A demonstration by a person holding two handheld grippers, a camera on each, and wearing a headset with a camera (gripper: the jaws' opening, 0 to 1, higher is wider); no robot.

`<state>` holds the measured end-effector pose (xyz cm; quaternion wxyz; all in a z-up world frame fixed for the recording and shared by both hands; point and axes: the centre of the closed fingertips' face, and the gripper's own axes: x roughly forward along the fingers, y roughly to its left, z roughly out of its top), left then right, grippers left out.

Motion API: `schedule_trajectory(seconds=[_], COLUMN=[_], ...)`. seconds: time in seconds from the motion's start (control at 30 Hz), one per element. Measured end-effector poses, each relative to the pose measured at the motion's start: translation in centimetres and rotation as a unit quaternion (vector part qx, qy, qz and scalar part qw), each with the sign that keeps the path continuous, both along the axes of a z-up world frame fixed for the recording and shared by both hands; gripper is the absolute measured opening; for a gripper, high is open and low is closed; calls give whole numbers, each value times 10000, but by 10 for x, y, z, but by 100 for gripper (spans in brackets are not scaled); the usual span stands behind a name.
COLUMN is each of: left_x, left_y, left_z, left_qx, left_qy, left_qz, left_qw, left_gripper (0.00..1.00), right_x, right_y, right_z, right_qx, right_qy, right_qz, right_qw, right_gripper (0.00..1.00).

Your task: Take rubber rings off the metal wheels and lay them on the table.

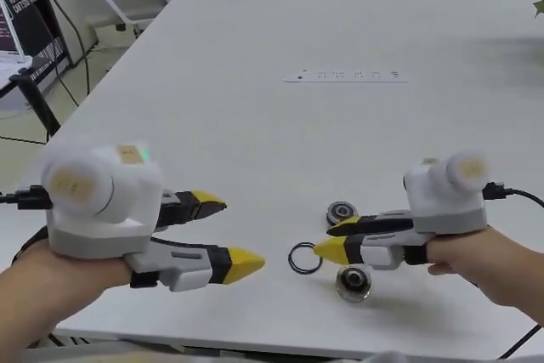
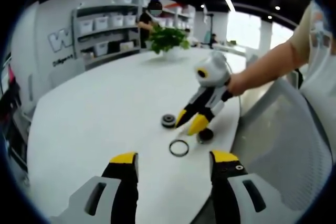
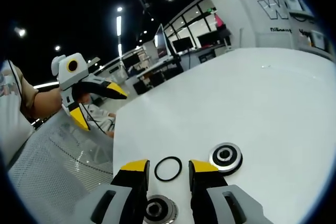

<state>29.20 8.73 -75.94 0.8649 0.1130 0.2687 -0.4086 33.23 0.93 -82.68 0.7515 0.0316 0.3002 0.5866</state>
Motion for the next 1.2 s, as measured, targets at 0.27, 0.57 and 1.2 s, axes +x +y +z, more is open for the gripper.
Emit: schedule_trajectory(seconds=[0.27,0.57,1.2], left_x=[13,31,55], left_y=[-5,-16,-44], left_z=[3,1,-23], left_qx=[98,112,266], left_qy=[-42,28,161], left_qz=[-88,-198,-626], left_qw=[9999,9997,9976], left_gripper=[56,55,53], right_x=[8,19,35], right_y=[-13,-26,-49], right_z=[9,15,4], right_qx=[128,143,-138], right_qy=[-86,-179,-460], right_qz=[-200,-452,-723], right_qw=[9997,9987,9962], right_gripper=[29,29,29])
